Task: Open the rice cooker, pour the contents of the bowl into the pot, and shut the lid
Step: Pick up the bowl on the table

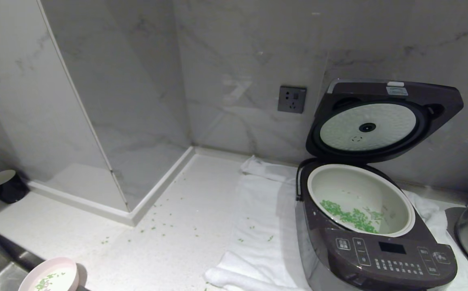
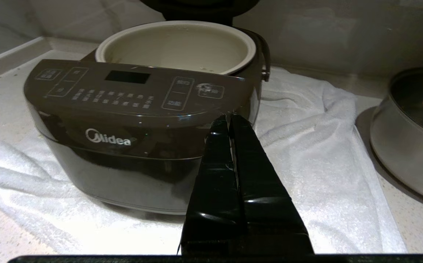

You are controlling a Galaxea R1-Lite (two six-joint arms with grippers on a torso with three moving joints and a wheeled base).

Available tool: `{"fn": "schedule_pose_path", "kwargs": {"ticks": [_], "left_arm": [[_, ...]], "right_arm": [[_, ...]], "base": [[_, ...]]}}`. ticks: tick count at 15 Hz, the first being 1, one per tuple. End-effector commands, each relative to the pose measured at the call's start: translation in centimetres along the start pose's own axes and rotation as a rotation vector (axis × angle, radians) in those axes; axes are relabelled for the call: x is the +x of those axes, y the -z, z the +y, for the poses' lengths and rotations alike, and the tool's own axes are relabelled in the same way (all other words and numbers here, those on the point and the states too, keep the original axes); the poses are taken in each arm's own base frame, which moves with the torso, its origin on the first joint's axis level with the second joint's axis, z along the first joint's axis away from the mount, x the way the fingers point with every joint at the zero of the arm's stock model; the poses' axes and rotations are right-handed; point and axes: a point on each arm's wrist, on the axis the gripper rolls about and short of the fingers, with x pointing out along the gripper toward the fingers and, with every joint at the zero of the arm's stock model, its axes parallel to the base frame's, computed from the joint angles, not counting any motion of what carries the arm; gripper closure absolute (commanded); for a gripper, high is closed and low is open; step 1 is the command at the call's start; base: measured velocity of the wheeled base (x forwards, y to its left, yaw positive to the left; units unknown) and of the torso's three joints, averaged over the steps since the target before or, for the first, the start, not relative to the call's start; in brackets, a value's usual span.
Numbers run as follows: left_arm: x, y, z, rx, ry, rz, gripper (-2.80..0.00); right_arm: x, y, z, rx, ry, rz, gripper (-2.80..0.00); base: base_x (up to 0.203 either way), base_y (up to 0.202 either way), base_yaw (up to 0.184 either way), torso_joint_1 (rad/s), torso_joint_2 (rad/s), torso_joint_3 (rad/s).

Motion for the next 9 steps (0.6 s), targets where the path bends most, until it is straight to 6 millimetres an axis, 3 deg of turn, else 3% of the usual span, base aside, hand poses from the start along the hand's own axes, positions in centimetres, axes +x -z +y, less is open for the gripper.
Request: {"fn": "schedule_pose_path", "kwargs": {"ticks": [1,6,9], "left_arm": [[0.00,0.00,0.00,0.002,0.001,0.000,0.00],[0.00,0.00,0.00,0.002,0.001,0.000,0.00],[0.00,0.00,0.00,0.001,-0.001,0.000,0.00]], "right_arm": [[0.01,0.00,0.00,0.000,0.000,0.001,0.00],[0.01,0.00,0.00,0.000,-0.001,0.001,0.00],[0.01,0.00,0.00,0.001,0.000,0.001,0.00]], "base": [[0.000,0.000,0.000,0.032,-0.04,-0.022],[-0.013,0.000,0.000,0.018,-0.02,-0.013],[-0.178,0.000,-0.005,0.021,0.01,-0.003]]}}
